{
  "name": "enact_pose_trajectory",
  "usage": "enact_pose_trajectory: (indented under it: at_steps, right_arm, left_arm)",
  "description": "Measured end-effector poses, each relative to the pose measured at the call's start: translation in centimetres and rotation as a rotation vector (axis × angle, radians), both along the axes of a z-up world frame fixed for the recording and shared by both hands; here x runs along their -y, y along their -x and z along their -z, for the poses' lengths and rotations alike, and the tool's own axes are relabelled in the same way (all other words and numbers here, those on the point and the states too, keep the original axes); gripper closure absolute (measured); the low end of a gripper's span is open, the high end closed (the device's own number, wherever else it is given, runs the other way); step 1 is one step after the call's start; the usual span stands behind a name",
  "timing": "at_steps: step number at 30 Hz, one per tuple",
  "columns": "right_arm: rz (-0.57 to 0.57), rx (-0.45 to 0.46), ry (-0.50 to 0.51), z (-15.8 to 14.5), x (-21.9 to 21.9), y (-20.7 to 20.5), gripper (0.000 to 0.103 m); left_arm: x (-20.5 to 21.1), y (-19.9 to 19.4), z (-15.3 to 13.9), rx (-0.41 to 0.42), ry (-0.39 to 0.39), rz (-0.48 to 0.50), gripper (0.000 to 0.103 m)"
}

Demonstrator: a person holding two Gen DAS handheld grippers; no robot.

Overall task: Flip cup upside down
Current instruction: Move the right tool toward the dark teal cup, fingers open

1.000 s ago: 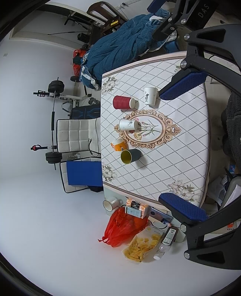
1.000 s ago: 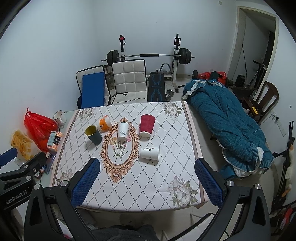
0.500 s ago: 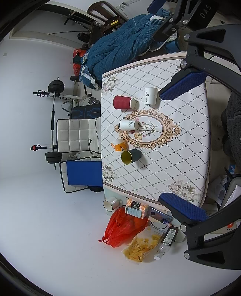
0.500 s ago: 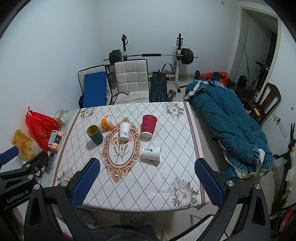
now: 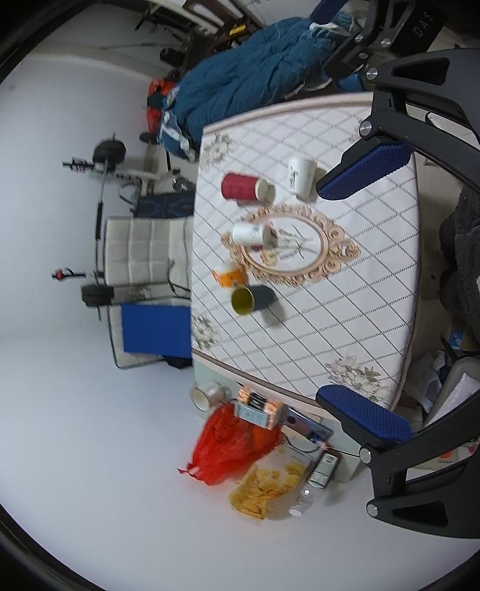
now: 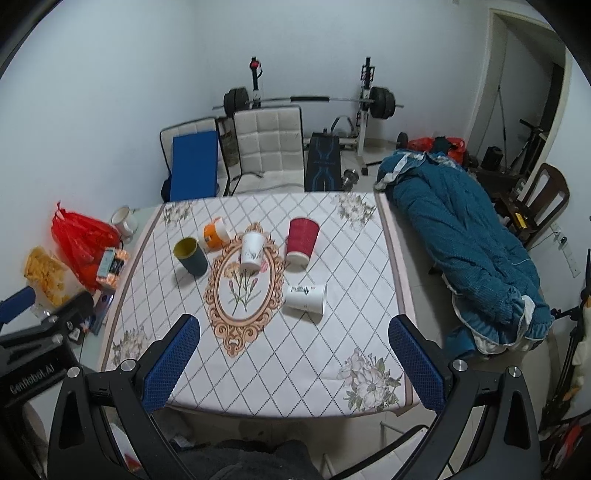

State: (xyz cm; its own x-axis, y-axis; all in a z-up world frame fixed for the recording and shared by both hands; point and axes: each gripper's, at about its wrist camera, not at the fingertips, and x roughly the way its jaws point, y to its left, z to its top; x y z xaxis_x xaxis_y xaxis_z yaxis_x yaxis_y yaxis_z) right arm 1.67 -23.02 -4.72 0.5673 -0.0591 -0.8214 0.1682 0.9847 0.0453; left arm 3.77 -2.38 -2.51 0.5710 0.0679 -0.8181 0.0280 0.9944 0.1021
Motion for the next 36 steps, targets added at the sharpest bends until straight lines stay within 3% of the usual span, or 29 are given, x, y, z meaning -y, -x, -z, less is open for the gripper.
enact_pose_trajectory:
  at_steps: [6, 12, 22, 28, 36]
  right_arm:
    - [-0.05, -0.113, -0.03, 6.2, 0.6, -2.5, 0.0]
    - [-0.088, -0.258, -0.056, 14.1, 0.0, -4.6, 0.0]
    - [-0.075, -0.443, -0.071, 26.9, -3.1, -8.6, 0.0]
    - [-0.023, -0.509, -0.067, 31.3, -5.1, -11.5, 0.0]
    - [0.064, -0.53, -0.051, 35.0, -6.1, -16.1, 0.0]
  left_arm:
    - [-2.0, -1.8, 5.3, -0.085, -0.085, -0.115, 0.0]
    - [-5.4, -3.9, 11.0, -0.202, -0.114, -0.192, 0.0]
    - [-8.0, -10.3, 19.4, -0.35, -0.103, -0.154, 0.0]
    - [-8.9, -15.3, 23.5, -0.387, -0.09, -0.112, 0.0]
    - [-9.3, -20.8, 27.8, -0.401, -0.083, -0.063, 0.0]
